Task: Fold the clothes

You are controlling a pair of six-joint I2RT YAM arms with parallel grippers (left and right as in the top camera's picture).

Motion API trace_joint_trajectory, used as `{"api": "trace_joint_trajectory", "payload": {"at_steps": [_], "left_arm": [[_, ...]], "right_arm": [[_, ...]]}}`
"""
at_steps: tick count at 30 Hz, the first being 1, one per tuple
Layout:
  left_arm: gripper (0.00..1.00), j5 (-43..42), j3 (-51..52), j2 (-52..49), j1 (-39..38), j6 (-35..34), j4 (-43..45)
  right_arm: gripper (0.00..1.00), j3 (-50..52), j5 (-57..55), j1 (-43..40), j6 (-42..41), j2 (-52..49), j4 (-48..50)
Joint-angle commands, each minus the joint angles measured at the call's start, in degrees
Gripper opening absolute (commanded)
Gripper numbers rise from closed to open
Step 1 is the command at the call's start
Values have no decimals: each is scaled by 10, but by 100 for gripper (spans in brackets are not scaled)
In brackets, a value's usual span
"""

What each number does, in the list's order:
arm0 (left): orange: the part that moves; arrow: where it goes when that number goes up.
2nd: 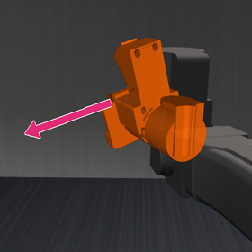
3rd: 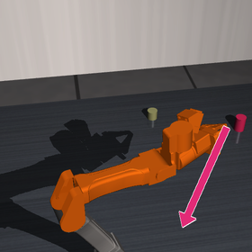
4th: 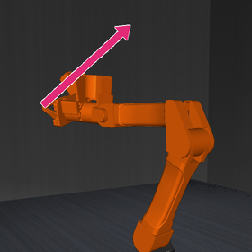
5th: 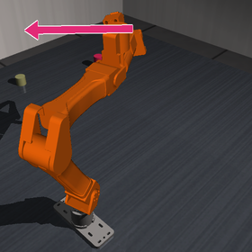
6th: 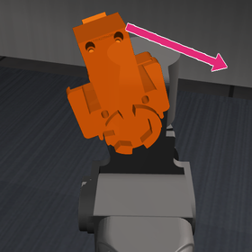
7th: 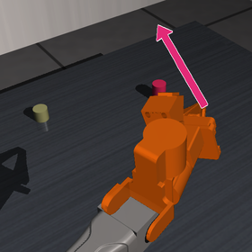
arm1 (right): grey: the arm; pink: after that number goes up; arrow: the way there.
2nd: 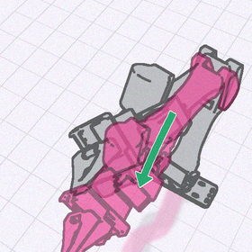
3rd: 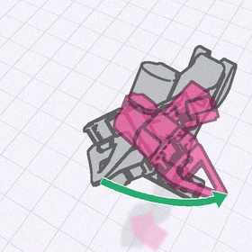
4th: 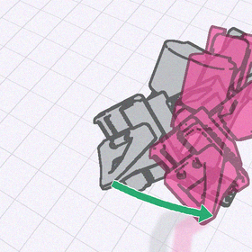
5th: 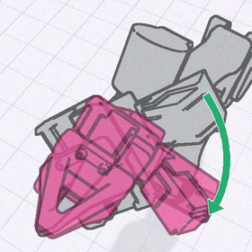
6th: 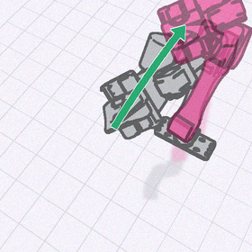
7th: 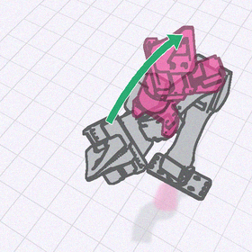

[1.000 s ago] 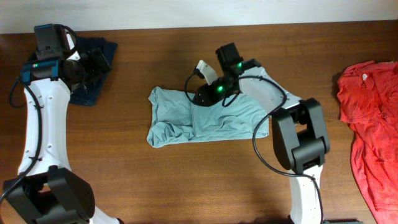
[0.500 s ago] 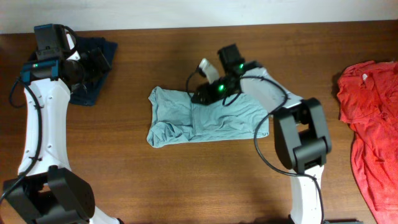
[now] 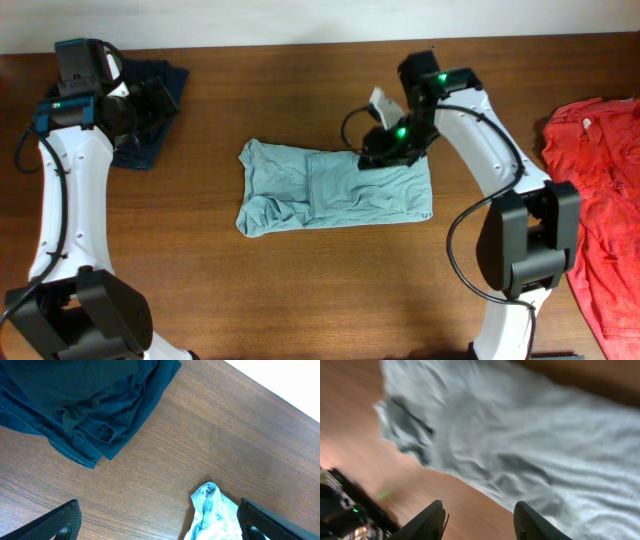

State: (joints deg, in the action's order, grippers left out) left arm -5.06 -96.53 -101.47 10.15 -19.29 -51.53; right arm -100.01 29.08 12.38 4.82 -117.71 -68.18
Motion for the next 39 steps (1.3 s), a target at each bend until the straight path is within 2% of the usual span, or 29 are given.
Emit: {"api": "trace_joint_trajectory", "payload": {"at_steps": [1,14,22,24,27,29,30,31,39], "left_arm": [[99,4,1,-1,1,0,1],[99,4,1,-1,1,0,1],[99,4,1,-1,1,0,1],[99,4,1,-1,1,0,1],[99,4,1,-1,1,0,1],[99,4,1,-1,1,0,1],[99,4,1,-1,1,0,1],[99,4,1,-1,1,1,1],[99,4,1,-1,1,0,1]], "right_arm": [[50,48,-37,4,9,-7,24],[49,162,-36,1,7,-7,80],[49,177,-32,1,9,-7,40],[39,177,-31,1,23,-7,21],[32,172,-21,1,35,5,4],[19,167,-11,1,35,21,0],[8,165,-6,1,35,31,0],[4,163,-5,1,35,42,1],[4,165,-76,1,-14,75,72]]}}
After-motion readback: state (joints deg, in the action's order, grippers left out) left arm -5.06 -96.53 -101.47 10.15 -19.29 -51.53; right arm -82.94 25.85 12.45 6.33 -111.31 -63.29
